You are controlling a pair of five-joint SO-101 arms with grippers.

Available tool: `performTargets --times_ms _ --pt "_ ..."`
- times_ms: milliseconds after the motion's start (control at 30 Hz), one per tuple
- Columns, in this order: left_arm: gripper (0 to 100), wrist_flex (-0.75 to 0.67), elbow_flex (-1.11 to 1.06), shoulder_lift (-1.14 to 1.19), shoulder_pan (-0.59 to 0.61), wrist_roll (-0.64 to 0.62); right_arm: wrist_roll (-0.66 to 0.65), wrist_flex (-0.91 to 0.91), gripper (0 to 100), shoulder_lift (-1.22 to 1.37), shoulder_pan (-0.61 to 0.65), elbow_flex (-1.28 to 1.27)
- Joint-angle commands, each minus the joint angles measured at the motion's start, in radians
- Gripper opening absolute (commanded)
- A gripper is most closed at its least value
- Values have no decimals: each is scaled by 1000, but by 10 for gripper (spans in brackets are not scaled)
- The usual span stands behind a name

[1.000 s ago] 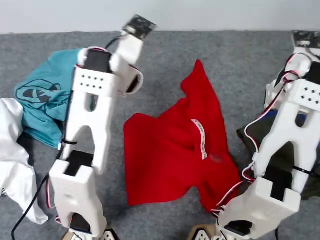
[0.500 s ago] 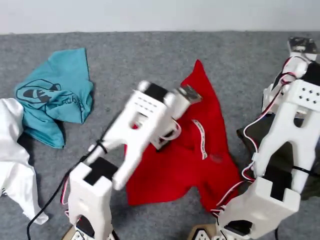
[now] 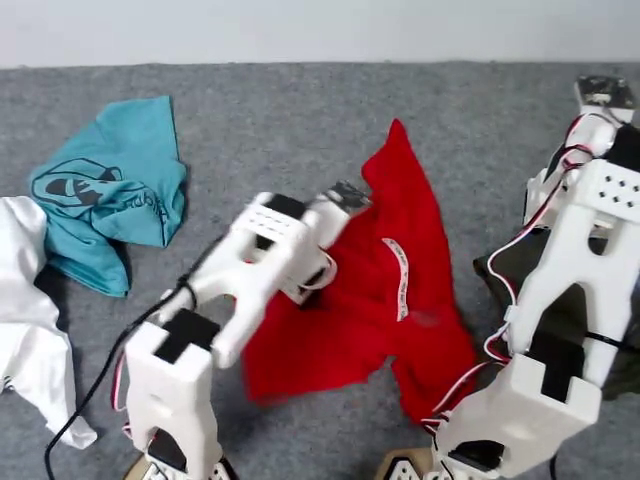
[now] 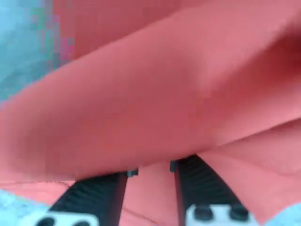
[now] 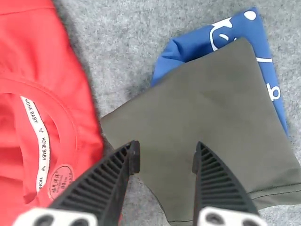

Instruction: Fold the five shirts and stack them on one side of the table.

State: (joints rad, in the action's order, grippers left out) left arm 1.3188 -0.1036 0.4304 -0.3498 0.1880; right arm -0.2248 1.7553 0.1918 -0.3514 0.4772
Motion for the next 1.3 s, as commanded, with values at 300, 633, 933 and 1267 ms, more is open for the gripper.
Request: performTargets --times_ms 300,633,933,1267 --pt "122 -259 2 -6 342 6 -3 39 183 -61 8 3" --pt "122 -133 104 -20 414 5 -9 39 183 -61 203 -43" --pt "120 324 584 -15 276 -37 -104 41 186 -62 636 -226" --pt "119 433 641 -20 427 -60 -129 19 185 -50 881 -410"
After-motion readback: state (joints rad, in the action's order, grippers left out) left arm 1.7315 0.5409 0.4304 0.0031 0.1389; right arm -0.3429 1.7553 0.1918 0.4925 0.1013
